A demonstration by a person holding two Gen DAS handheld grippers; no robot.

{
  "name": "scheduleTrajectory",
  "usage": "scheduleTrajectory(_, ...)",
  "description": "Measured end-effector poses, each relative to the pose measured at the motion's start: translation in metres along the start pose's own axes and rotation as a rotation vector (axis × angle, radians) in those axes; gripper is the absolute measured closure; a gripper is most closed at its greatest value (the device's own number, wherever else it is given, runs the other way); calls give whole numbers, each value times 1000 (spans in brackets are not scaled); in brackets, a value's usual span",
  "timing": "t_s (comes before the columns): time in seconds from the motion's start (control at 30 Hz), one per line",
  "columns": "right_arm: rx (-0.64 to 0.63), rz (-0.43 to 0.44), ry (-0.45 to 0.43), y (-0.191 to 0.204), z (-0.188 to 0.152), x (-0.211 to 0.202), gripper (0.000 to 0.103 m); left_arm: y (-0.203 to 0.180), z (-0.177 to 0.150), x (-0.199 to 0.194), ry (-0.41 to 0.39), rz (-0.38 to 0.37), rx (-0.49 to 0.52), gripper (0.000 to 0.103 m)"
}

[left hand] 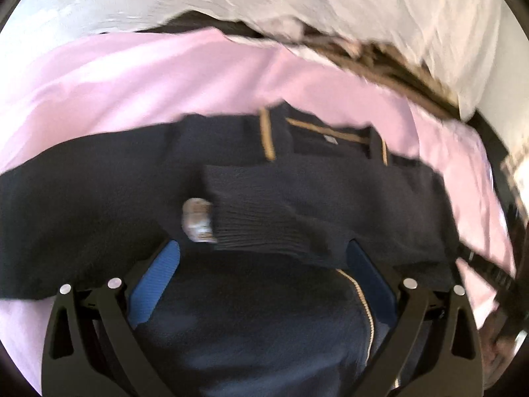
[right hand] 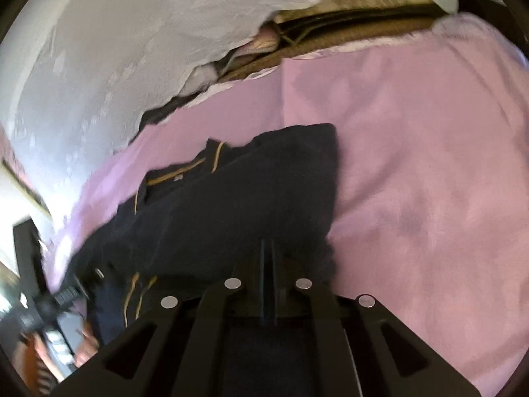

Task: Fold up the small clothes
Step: 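Release the sleeve cuff from the right gripper onto the cardigan, then grasp the other sleeve cuff with the left gripper and lift it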

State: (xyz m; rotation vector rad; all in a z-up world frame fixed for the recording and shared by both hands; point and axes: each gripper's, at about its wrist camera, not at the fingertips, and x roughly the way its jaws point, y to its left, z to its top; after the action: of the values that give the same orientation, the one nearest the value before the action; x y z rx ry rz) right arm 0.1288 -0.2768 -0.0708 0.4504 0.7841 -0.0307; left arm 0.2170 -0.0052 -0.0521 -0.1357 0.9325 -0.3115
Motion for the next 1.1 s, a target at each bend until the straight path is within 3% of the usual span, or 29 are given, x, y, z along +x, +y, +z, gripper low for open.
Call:
scheduleTrajectory(0.1,2,-4,32,-7,-4,15,99,18,1,5,36,-2,-60,5)
scheduleTrajectory(0.17,11,2,22,-10,-4,11,99,19,-1,5,38,-7,-44,5)
scheduleTrajectory(0.27,11,-10,-22,-7,-13,-5,94,14,-11,-7,18,49,-13,5)
scheduleTrajectory(0.37,-8,-18,-38,1,-23,-18,66,23,-22,-26,-6,70,-25,5)
scheduleTrajectory(0.43,-25,-23,-40,3,-31,-22,61,37,-30,-41,-10,49,-66,4)
scheduleTrajectory(0.57,-23,4,-29,1,-40,-23,51,89,-46,-71,-39,141,-228,4)
scheduleTrajectory(0.63,-17,40,-24,-1,-40,-24,44,125,-56,-85,-43,118,-357,4)
scheduleTrajectory(0.73,-26,38,-24,1,-41,-23,41,173,-77,-113,-130,-139,-529,5)
scheduleTrajectory(0.8,-36,42,-24,3,-42,-24,37,189,-84,-126,-144,-185,-575,5)
scheduleTrajectory(0.87,-38,55,-24,4,-42,-24,34,202,-90,-138,-164,-187,-597,5)
scheduleTrajectory(0.97,-29,71,-22,2,-42,-23,33,221,-97,-147,-206,-124,-679,5)
scheduleTrajectory(1.1,-28,79,-18,3,-42,-22,30,246,-90,-139,-217,-125,-746,5)
